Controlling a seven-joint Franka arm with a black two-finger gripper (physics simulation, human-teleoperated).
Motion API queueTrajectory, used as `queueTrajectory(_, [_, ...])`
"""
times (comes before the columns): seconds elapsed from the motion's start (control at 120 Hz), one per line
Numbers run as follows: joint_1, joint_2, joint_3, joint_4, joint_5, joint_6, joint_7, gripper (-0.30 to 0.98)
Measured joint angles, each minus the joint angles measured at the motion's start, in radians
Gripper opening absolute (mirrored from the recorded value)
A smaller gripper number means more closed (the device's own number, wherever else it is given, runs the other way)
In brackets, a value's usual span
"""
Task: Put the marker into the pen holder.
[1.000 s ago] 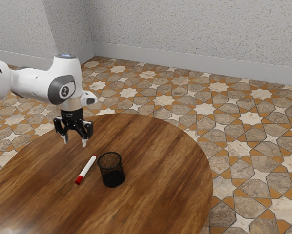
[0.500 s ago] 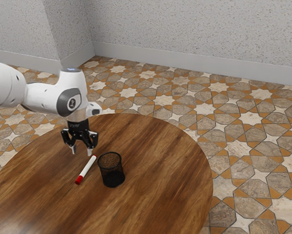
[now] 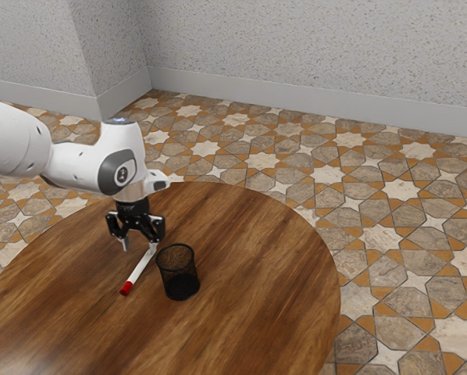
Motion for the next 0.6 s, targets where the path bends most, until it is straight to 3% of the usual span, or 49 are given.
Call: queueTrajectory(0.6, [0.001, 0.048, -0.001, 0.034, -0.034, 0.012, 0.015, 0.51])
